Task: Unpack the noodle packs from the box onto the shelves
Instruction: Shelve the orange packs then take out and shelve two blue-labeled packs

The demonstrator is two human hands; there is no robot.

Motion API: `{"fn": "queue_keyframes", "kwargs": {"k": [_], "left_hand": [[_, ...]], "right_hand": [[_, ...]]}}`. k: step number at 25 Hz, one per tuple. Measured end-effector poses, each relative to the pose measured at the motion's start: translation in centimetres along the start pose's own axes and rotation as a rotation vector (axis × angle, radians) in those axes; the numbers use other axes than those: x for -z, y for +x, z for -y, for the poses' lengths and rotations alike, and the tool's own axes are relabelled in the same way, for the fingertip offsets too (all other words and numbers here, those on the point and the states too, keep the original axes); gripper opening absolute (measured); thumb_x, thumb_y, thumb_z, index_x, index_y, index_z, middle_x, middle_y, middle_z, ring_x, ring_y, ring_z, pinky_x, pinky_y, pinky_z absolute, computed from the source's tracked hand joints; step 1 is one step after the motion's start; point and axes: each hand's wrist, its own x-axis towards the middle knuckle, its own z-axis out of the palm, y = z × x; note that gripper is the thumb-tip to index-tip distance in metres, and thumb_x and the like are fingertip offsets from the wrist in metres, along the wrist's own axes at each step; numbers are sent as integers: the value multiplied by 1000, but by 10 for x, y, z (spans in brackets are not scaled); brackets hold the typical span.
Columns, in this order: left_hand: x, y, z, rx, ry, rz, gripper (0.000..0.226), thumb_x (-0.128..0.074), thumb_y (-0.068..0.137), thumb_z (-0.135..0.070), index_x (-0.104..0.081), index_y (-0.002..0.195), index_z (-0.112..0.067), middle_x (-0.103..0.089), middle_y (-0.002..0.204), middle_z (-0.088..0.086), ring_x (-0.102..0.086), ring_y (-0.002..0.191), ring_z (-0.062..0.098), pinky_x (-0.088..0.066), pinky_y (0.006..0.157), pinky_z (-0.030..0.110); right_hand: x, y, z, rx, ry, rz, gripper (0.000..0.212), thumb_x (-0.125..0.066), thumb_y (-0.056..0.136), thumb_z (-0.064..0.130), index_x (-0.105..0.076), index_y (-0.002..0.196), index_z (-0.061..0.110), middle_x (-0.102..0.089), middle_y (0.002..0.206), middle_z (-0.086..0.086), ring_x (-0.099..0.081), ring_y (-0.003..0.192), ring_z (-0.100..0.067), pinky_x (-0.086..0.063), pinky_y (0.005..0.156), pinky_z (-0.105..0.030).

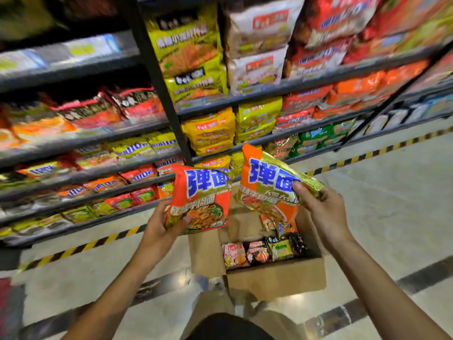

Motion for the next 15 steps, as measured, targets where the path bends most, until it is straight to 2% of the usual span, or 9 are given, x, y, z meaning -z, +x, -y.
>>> {"fn": "queue_keyframes", "kwargs": {"k": [3,7,11,14,15], "left_hand": [[6,-22,-26,-73,-54,-29,37,-73,86,-13,-55,114,-29,-69,112,-7,-68,96,-4,-57,70,19],[15,-65,-52,-183,-75,-96,38,-72,87,-19,-54,118,-31,-66,118,-11,-62,108,-5,-54,75,12],[31,-118,-71,-245,-83,-187,43,-72,86,-22,-53,124,-30,-65,119,-14,-60,109,-7,-54,76,11],[52,-158,-76,-281,-102,-295,43,-72,84,-25,-54,123,-30,-67,116,-13,-62,109,-4,-55,76,14],[62,-170,-77,-291,-113,-330,43,-73,83,-26,-55,122,-31,-68,115,-13,-63,109,-2,-56,77,15]], "right_hand": [[-2,-20,25,90,-5,48,22,-73,87,28,-74,102,11,-79,88,-3,-77,79,-22,-60,61,-26],[3,-38,53,180,34,93,13,-72,87,27,-73,98,20,-79,88,1,-76,83,-20,-57,62,-21],[4,-60,72,225,84,186,20,-71,86,34,-71,101,22,-79,93,-1,-76,86,-20,-57,70,-31],[-10,-75,91,248,94,292,22,-68,89,32,-68,104,16,-79,89,1,-76,81,-18,-58,63,-25],[-18,-81,96,257,98,323,27,-68,87,34,-67,106,14,-79,89,1,-76,81,-18,-58,64,-27]]}}
